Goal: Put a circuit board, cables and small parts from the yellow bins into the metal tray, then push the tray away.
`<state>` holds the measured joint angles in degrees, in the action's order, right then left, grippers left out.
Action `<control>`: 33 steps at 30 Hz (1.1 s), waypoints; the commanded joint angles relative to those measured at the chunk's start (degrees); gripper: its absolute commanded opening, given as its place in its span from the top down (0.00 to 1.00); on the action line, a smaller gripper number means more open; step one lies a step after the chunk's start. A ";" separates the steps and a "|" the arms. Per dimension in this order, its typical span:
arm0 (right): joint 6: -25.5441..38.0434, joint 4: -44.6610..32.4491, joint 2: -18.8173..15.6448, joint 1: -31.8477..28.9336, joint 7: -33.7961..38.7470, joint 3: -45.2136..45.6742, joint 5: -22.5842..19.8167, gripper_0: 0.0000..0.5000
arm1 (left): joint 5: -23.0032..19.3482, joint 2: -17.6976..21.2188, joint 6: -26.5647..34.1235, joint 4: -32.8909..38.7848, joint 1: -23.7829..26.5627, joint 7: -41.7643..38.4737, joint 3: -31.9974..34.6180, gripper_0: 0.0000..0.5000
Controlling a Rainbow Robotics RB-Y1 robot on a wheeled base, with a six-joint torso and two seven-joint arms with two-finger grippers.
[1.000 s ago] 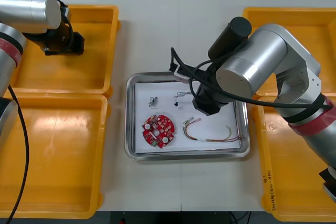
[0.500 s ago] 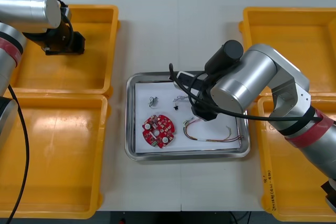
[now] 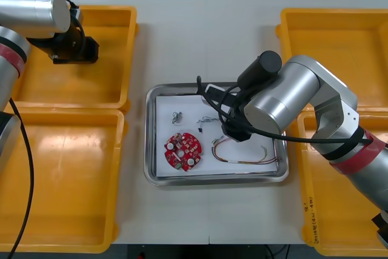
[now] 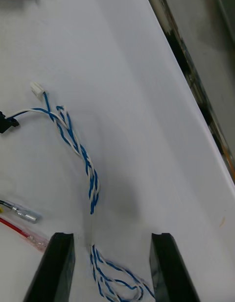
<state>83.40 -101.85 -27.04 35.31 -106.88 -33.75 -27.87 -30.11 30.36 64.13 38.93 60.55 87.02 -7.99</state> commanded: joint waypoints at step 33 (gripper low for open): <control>26.60 -1.07 1.29 12.86 8.26 21.62 -11.95 0.00 | 0.84 2.95 13.48 8.45 2.47 6.59 3.51 1.00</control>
<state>109.59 -101.85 -26.35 44.23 -103.80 -15.12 -38.98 -30.04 30.62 75.41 44.10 60.56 87.04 -7.09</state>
